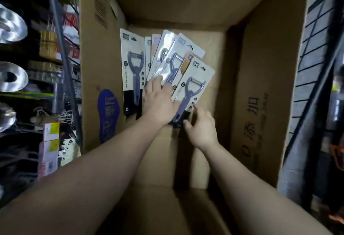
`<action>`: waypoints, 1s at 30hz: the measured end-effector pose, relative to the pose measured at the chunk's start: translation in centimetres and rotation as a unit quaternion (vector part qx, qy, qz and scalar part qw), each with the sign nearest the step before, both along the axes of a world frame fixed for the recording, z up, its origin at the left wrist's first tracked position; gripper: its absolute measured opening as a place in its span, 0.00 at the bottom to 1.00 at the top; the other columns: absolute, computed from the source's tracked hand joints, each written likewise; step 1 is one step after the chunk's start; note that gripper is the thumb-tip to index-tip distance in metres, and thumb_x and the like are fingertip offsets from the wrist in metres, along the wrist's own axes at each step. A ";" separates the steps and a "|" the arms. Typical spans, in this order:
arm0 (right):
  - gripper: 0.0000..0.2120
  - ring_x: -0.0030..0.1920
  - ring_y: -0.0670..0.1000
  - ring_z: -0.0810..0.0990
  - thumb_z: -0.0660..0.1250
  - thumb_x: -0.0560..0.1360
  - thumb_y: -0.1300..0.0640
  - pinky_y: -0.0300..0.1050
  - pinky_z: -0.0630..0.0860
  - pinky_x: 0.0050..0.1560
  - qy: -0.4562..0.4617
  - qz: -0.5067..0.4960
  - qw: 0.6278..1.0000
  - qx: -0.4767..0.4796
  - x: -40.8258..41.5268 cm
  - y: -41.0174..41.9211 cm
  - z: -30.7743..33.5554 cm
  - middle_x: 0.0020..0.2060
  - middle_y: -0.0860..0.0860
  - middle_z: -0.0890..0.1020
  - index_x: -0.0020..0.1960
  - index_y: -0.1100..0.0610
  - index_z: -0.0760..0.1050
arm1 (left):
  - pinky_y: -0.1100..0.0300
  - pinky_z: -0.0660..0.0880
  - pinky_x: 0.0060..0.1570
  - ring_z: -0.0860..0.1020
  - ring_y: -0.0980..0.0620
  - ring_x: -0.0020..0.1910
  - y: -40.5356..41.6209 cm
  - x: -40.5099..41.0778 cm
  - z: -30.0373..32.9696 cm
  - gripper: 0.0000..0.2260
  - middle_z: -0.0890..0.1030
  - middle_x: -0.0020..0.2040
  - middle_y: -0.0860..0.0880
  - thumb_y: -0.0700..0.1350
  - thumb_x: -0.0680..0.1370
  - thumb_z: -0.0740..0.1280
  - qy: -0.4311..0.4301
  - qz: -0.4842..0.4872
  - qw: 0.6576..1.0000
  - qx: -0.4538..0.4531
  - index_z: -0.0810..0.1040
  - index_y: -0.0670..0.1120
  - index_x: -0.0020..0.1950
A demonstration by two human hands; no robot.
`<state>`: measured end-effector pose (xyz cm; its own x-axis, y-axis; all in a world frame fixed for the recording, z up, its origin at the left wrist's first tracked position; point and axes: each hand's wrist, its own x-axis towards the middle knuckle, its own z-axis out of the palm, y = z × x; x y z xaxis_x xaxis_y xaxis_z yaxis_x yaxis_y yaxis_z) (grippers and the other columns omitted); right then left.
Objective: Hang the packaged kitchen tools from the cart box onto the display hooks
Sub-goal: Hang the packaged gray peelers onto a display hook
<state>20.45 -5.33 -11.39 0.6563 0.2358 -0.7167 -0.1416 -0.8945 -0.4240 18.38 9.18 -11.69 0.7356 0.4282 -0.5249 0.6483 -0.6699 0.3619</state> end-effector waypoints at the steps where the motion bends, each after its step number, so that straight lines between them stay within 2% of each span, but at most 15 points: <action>1: 0.27 0.66 0.57 0.73 0.69 0.76 0.56 0.46 0.69 0.65 0.016 -0.046 0.999 0.015 0.6 0.5 -0.7 0.62 0.56 0.75 0.74 0.53 0.66 | 0.46 0.51 0.77 0.51 0.44 0.80 -0.3 -0.2 -0.3 0.21 0.58 0.79 0.43 0.54 0.77 0.69 -0.004 -0.001 1.000 0.008 0.75 0.46 0.67; 4: 0.25 0.54 0.52 0.79 0.69 0.75 0.62 0.41 0.74 0.55 0.070 -0.204 0.973 0.079 2.1 1.8 -1.9 0.50 0.49 0.79 0.70 0.53 0.68 | 0.46 0.50 0.78 0.52 0.42 0.80 -1.4 -1.1 -1.0 0.22 0.58 0.80 0.43 0.55 0.77 0.70 -0.009 0.002 1.000 0.023 0.76 0.45 0.66; 7: 0.32 0.40 0.48 0.80 0.67 0.75 0.65 0.42 0.77 0.45 0.131 -0.309 0.931 0.142 2.5 2.7 -2.7 0.43 0.50 0.81 0.75 0.53 0.61 | 0.48 0.55 0.75 0.57 0.42 0.78 -2.7 -1.7 -1.1 0.21 0.59 0.79 0.44 0.53 0.78 0.68 -0.007 0.031 0.999 0.007 0.76 0.43 0.66; 10: 0.30 0.28 0.41 0.77 0.67 0.77 0.61 0.42 0.76 0.40 0.184 -0.362 0.897 0.176 2.4 3.0 -3.3 0.37 0.50 0.78 0.75 0.52 0.60 | 0.50 0.62 0.71 0.63 0.41 0.74 -3.6 -2.2 -0.7 0.18 0.61 0.78 0.44 0.49 0.79 0.67 -0.002 0.070 0.997 -0.031 0.75 0.42 0.66; 12: 0.24 0.29 0.39 0.76 0.68 0.78 0.56 0.39 0.76 0.42 0.206 -0.364 0.889 0.189 2.0 3.0 -3.6 0.37 0.47 0.80 0.72 0.54 0.66 | 0.51 0.65 0.68 0.68 0.40 0.71 -3.9 -2.5 -0.6 0.16 0.65 0.76 0.43 0.46 0.80 0.67 -0.003 0.091 0.994 -0.053 0.76 0.41 0.65; 15: 0.09 0.28 0.37 0.75 0.66 0.80 0.53 0.32 0.70 0.36 0.244 -0.358 0.878 0.204 1.4 2.7 -3.8 0.30 0.40 0.79 0.57 0.55 0.76 | 0.53 0.70 0.60 0.75 0.39 0.62 -3.8 -3.0 -0.4 0.12 0.74 0.66 0.42 0.41 0.80 0.65 -0.023 0.132 0.986 -0.096 0.79 0.40 0.62; 17: 0.09 0.33 0.40 0.77 0.67 0.79 0.49 0.35 0.71 0.38 0.264 -0.346 0.877 0.205 1.0 2.2 -3.6 0.35 0.43 0.80 0.54 0.54 0.76 | 0.61 0.71 0.53 0.77 0.43 0.58 -3.5 -3.5 0.0 0.11 0.78 0.62 0.43 0.40 0.80 0.65 -0.032 0.177 0.975 -0.127 0.81 0.41 0.61; 19: 0.10 0.39 0.44 0.82 0.68 0.78 0.49 0.37 0.77 0.41 0.265 -0.337 0.878 0.215 0.6 1.6 -3.4 0.42 0.47 0.84 0.56 0.54 0.78 | 0.71 0.69 0.44 0.79 0.48 0.52 -3.4 -4.2 0.3 0.09 0.81 0.57 0.46 0.37 0.79 0.67 -0.045 0.238 0.954 -0.179 0.83 0.42 0.58; 21: 0.12 0.45 0.48 0.85 0.69 0.78 0.51 0.43 0.82 0.49 0.260 -0.333 0.879 0.219 0.4 1.2 -2.9 0.49 0.50 0.86 0.58 0.55 0.79 | 0.79 0.68 0.37 0.79 0.52 0.47 -3.4 -5.1 0.7 0.07 0.83 0.50 0.49 0.35 0.78 0.69 -0.042 0.286 0.930 -0.225 0.83 0.43 0.52; 22: 0.15 0.49 0.51 0.86 0.70 0.77 0.52 0.48 0.82 0.54 0.256 -0.336 0.881 0.214 0.4 1.0 -2.5 0.51 0.53 0.86 0.61 0.57 0.78 | 0.78 0.70 0.38 0.79 0.53 0.45 -3.5 -5.7 0.7 0.06 0.82 0.49 0.49 0.35 0.77 0.70 -0.036 0.305 0.920 -0.243 0.82 0.45 0.50; 24: 0.19 0.54 0.58 0.85 0.72 0.76 0.53 0.58 0.80 0.58 0.248 -0.341 0.886 0.191 0.5 0.8 -1.6 0.54 0.57 0.85 0.63 0.60 0.76 | 0.68 0.75 0.42 0.80 0.51 0.45 -3.9 -6.7 0.8 0.06 0.83 0.48 0.49 0.37 0.76 0.72 -0.013 0.340 0.902 -0.265 0.81 0.44 0.51; 25: 0.18 0.54 0.60 0.84 0.73 0.76 0.54 0.62 0.79 0.59 0.247 -0.336 0.891 0.180 0.5 0.6 -1.3 0.54 0.58 0.85 0.62 0.61 0.77 | 0.64 0.76 0.43 0.81 0.51 0.45 -4.0 -7.1 1.1 0.08 0.82 0.48 0.49 0.37 0.76 0.73 0.000 0.357 0.895 -0.269 0.80 0.43 0.53; 28: 0.08 0.51 0.61 0.84 0.71 0.77 0.57 0.64 0.79 0.57 0.248 -0.302 0.906 0.162 0.5 0.3 0.1 0.54 0.61 0.84 0.53 0.59 0.79 | 0.67 0.76 0.36 0.81 0.54 0.39 -4.5 -8.2 1.6 0.08 0.82 0.45 0.51 0.37 0.75 0.74 0.003 0.400 0.869 -0.291 0.80 0.45 0.52; 30: 0.05 0.47 0.58 0.83 0.71 0.77 0.58 0.62 0.81 0.54 0.230 -0.292 0.912 0.175 0.4 0.2 0.9 0.53 0.61 0.84 0.52 0.57 0.78 | 0.68 0.76 0.34 0.80 0.57 0.37 -4.9 -8.4 2.3 0.08 0.82 0.43 0.52 0.37 0.76 0.73 -0.008 0.419 0.855 -0.306 0.78 0.47 0.49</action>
